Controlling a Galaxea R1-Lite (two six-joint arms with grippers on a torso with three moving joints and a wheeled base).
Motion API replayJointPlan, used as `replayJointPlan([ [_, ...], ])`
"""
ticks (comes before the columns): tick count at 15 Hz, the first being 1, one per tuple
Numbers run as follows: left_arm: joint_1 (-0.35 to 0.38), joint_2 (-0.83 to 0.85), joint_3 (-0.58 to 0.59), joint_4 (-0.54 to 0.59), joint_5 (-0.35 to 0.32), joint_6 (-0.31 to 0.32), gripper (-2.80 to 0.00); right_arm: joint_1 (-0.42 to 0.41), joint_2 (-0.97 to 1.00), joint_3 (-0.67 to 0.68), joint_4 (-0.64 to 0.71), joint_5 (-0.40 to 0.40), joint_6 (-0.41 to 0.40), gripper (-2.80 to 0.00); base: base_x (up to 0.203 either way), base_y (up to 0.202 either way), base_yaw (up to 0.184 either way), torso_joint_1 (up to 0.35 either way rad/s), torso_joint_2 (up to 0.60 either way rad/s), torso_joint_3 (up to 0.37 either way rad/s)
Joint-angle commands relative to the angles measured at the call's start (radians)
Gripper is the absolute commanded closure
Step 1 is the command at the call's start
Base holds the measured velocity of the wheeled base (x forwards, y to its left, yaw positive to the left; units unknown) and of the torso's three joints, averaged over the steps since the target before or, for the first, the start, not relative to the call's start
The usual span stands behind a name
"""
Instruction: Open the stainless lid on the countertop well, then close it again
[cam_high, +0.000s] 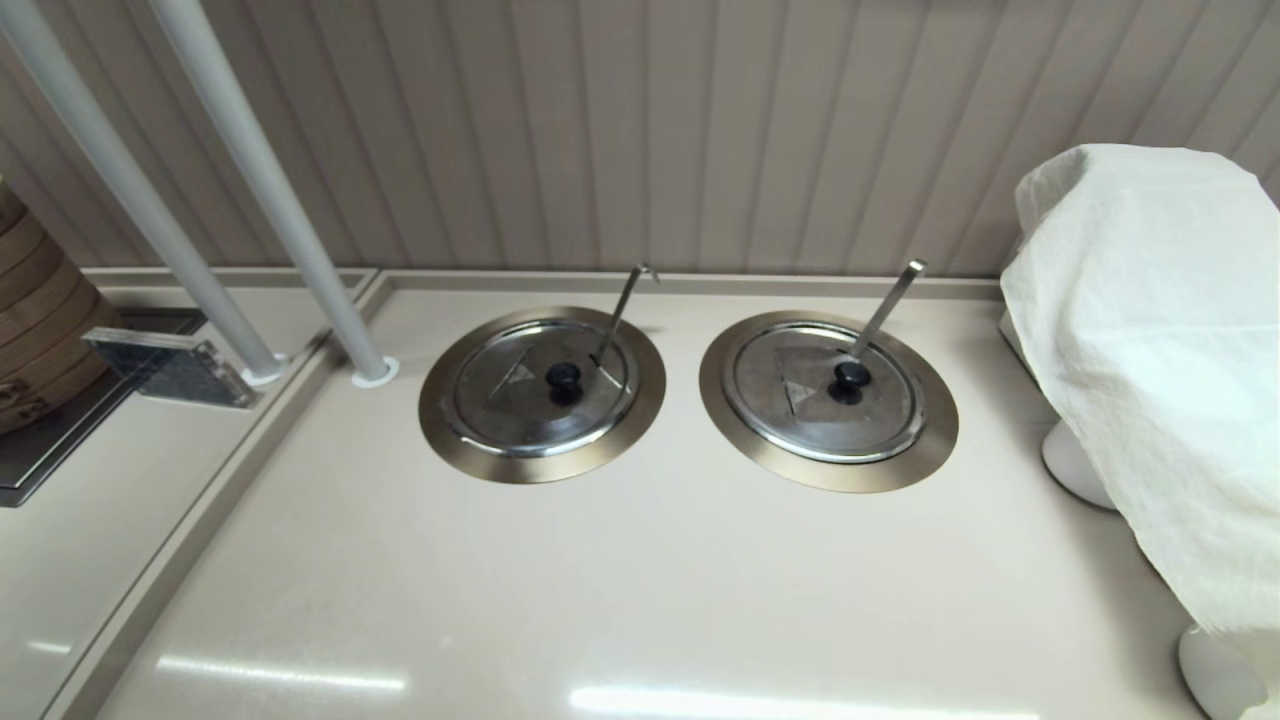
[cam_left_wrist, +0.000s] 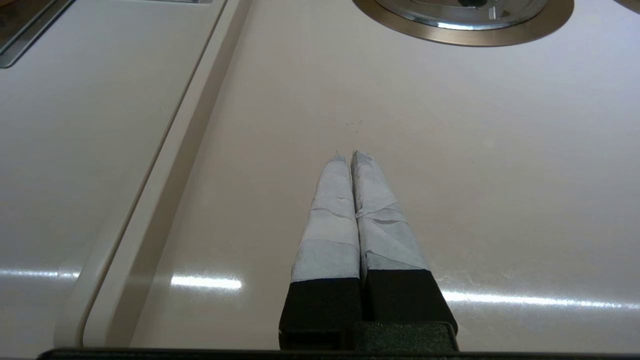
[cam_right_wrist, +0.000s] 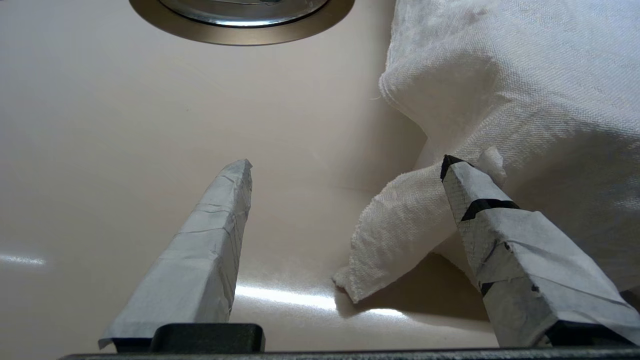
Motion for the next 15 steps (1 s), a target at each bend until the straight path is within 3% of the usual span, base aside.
replayJointPlan([
  [1,0.001,0.002,0.002,0.000,0.000,0.001,0.00,0.000,0.000,0.001,-0.001,0.002,-0.006,-2.80,0.000,0.000,0.000,0.000,0.00,0.000],
  [15,0.001,0.002,0.002,0.000,0.000,0.001,0.00,0.001,0.001,0.002,-0.007,-0.004,0.020,-2.80,0.000,0.000,0.000,0.000,0.00,0.000],
])
